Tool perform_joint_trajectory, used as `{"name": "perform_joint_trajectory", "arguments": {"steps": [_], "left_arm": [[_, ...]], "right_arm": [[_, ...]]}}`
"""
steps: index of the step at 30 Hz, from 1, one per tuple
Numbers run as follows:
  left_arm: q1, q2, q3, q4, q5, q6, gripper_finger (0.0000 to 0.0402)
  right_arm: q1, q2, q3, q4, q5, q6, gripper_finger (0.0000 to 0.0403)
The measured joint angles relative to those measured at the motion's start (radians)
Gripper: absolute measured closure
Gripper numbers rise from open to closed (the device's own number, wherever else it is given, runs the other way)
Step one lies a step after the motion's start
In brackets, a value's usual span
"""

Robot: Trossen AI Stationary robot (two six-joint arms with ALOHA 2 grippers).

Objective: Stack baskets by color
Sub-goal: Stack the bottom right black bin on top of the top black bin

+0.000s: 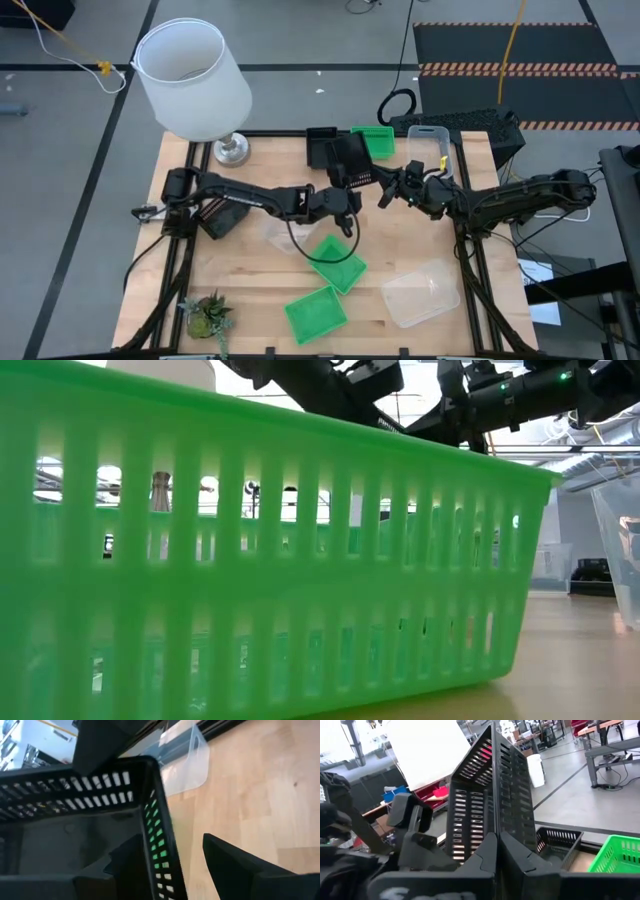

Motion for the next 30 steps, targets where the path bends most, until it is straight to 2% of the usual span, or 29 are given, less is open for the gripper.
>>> {"name": "perform_joint_trajectory", "arguments": {"steps": [5, 15, 21, 24, 30], "left_arm": [[0.010, 0.001, 0.000, -0.004, 0.000, 0.000, 0.0236], [0.007, 0.000, 0.000, -0.004, -0.010, 0.032, 0.0388], [0.007, -0.011, 0.000, -0.049, -0.002, 0.039, 0.0387], [0.013, -0.021, -0.001, -0.096, 0.033, 0.030, 0.0395], [0.044, -0.080, -0.002, -0.246, 0.167, -0.023, 0.0389]], "right_arm": [[0.000, 0.000, 0.000, 0.000, 0.000, 0.001, 0.0402], [-0.001, 0.000, 0.000, -0.009, 0.000, -0.007, 0.0400], [0.000, 0.000, 0.000, -0.022, -0.012, -0.007, 0.0379], [0.000, 0.000, -0.001, -0.022, -0.053, -0.013, 0.0351], [0.000, -0.019, -0.001, -0.045, -0.113, -0.087, 0.0280]]}}
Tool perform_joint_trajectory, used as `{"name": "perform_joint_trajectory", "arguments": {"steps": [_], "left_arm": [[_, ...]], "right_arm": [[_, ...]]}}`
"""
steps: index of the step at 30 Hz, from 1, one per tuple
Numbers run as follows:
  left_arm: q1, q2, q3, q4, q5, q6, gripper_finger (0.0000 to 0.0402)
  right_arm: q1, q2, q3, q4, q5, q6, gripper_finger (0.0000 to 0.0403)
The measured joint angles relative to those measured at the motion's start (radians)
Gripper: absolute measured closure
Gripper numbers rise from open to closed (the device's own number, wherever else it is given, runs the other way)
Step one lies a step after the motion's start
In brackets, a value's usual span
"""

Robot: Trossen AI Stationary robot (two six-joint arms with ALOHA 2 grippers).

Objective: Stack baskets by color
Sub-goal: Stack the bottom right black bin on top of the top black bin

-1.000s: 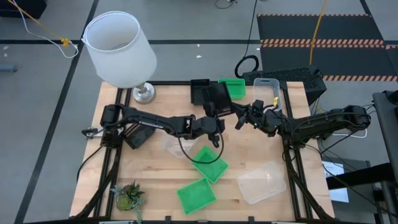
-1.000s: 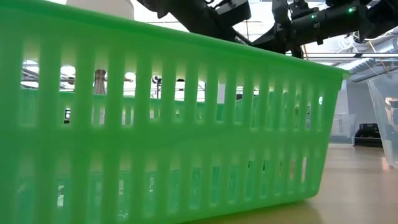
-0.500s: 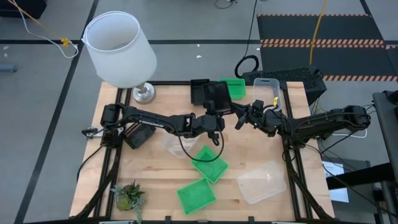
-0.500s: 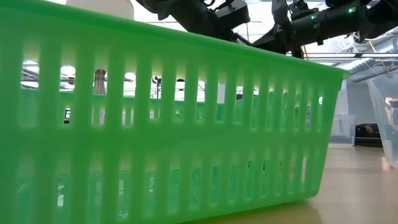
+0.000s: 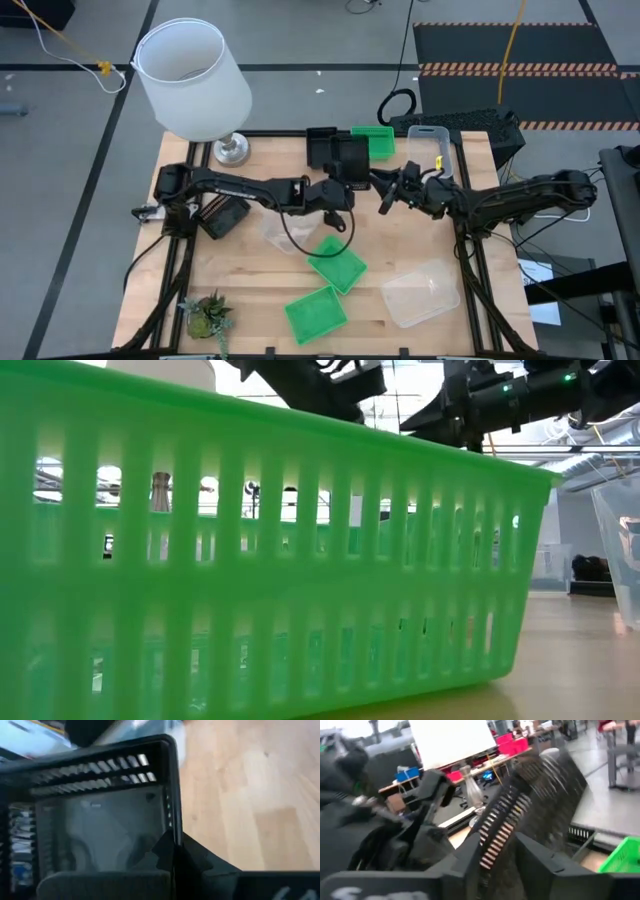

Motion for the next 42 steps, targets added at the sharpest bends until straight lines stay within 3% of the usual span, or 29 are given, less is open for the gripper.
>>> {"name": "perform_joint_trajectory", "arguments": {"steps": [9, 23, 28, 32, 38, 42], "left_arm": [[0.086, -0.093, -0.001, -0.217, 0.117, -0.059, 0.0393], [0.348, -0.092, 0.000, -0.221, 0.424, -0.030, 0.0393], [0.424, -0.054, 0.000, -0.214, 0.446, -0.025, 0.0387], [0.463, -0.001, 0.000, -0.213, 0.524, -0.025, 0.0396], [0.462, 0.063, 0.000, -0.196, 0.536, -0.001, 0.0382], [0.458, 0.071, 0.000, -0.194, 0.534, 0.008, 0.0394]], "right_arm": [[0.000, -0.116, 0.002, -0.180, -0.005, -0.107, 0.0220], [0.000, -0.219, 0.001, -0.300, -0.025, -0.129, 0.0226], [0.000, -0.218, 0.001, -0.311, -0.025, -0.134, 0.0227], [0.000, -0.218, 0.001, -0.310, -0.024, -0.134, 0.0227], [0.000, -0.218, 0.001, -0.309, -0.024, -0.134, 0.0227], [0.000, -0.218, 0.001, -0.311, -0.023, -0.134, 0.0227]]}}
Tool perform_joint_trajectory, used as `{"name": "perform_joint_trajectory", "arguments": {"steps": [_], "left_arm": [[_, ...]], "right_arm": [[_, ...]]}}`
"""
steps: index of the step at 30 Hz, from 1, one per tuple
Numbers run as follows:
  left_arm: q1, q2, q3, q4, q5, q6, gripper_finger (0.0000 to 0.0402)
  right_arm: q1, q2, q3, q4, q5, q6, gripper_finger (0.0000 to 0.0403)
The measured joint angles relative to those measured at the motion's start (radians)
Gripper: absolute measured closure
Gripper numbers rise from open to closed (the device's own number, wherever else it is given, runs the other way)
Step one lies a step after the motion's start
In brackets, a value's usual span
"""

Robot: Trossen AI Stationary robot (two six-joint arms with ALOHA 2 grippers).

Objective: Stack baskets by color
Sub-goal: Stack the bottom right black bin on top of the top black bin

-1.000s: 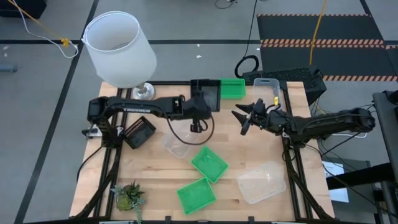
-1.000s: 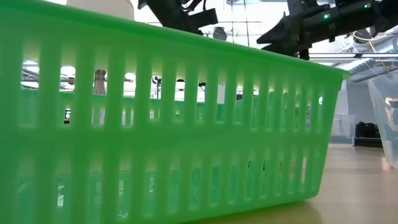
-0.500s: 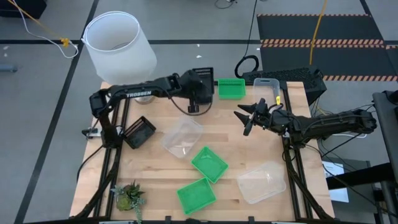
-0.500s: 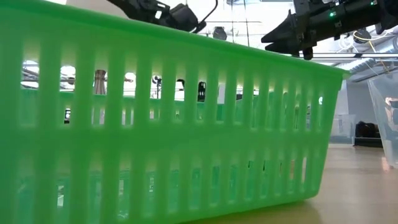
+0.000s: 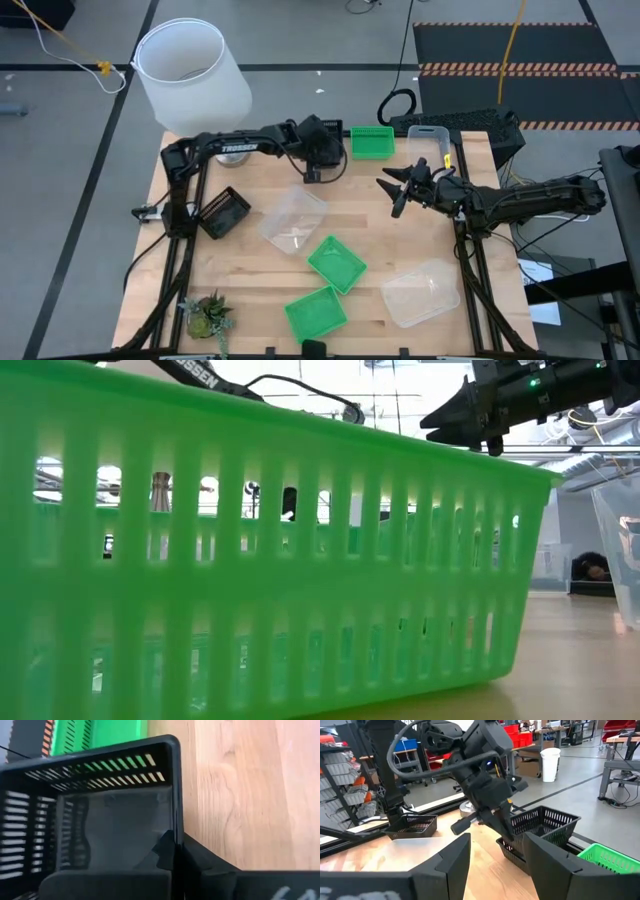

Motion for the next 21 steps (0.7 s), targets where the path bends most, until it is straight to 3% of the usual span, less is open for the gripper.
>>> {"name": "perform_joint_trajectory", "arguments": {"steps": [6, 12, 21], "left_arm": [[0.000, 0.000, 0.000, -0.003, -0.072, -0.013, 0.0382], [-0.004, 0.000, 0.000, -0.034, -0.076, -0.057, 0.0395], [-0.004, 0.011, 0.000, -0.030, -0.075, -0.057, 0.0381]], "right_arm": [[0.000, 0.000, 0.000, -0.002, 0.000, 0.000, 0.0227], [0.000, 0.000, 0.000, -0.005, 0.001, 0.000, 0.0227], [0.000, 0.000, 0.000, -0.005, 0.001, 0.000, 0.0227]]}}
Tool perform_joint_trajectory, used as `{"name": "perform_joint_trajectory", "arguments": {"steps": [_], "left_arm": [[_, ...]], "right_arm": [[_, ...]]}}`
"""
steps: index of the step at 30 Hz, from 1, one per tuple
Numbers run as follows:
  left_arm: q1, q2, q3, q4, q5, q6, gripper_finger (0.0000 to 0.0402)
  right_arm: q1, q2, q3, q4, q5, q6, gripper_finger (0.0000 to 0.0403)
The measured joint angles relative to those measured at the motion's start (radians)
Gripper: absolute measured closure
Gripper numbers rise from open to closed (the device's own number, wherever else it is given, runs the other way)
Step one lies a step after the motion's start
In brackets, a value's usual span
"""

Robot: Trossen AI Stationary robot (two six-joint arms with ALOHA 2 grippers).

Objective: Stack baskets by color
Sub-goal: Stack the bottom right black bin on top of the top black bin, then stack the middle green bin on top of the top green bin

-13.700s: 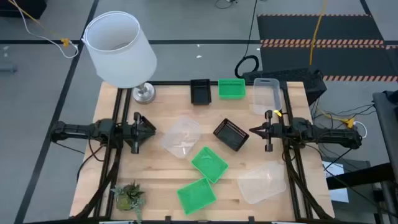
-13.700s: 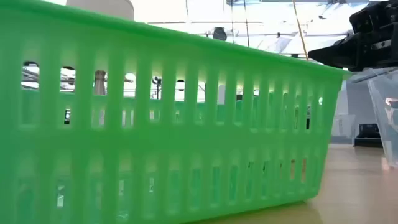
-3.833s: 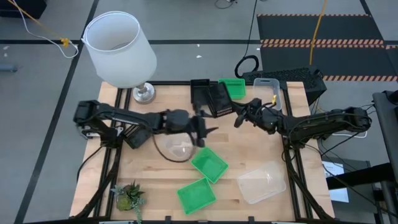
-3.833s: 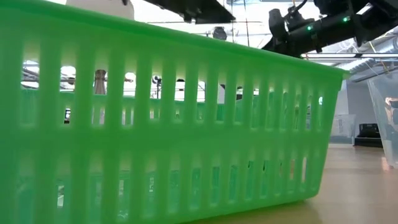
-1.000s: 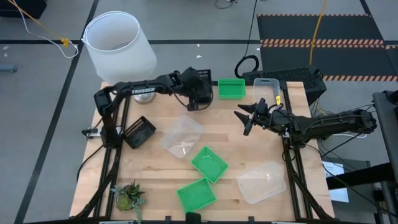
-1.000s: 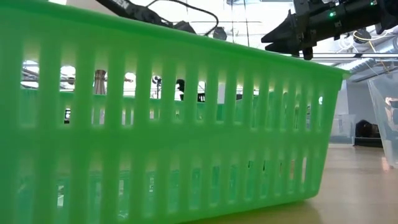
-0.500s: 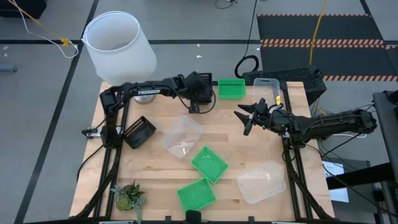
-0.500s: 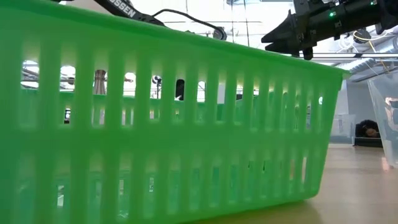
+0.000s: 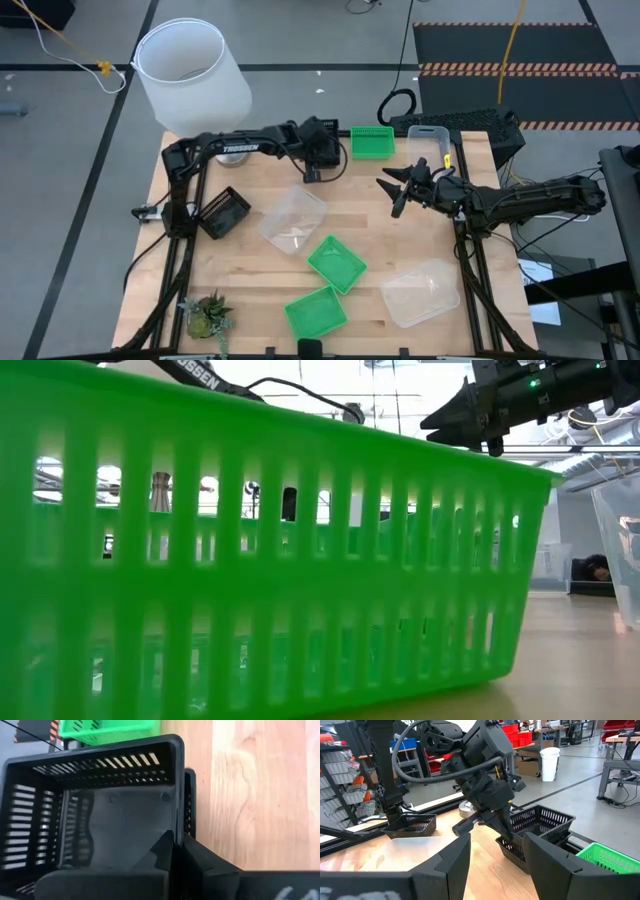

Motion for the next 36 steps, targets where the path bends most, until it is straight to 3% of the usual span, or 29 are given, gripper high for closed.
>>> {"name": "perform_joint_trajectory", "arguments": {"steps": [7, 31, 36], "left_arm": [[-0.001, 0.028, 0.000, 0.009, 0.003, 0.018, 0.0391], [-0.010, 0.028, 0.000, 0.000, -0.035, 0.000, 0.0255], [-0.041, -0.011, 0.000, -0.011, -0.113, -0.029, 0.0223]], "right_arm": [[0.000, 0.000, 0.000, 0.000, 0.000, 0.000, 0.0227], [0.000, 0.000, 0.000, 0.000, 0.000, 0.001, 0.0227], [0.000, 0.000, 0.000, 0.000, -0.002, 0.001, 0.0227]]}}
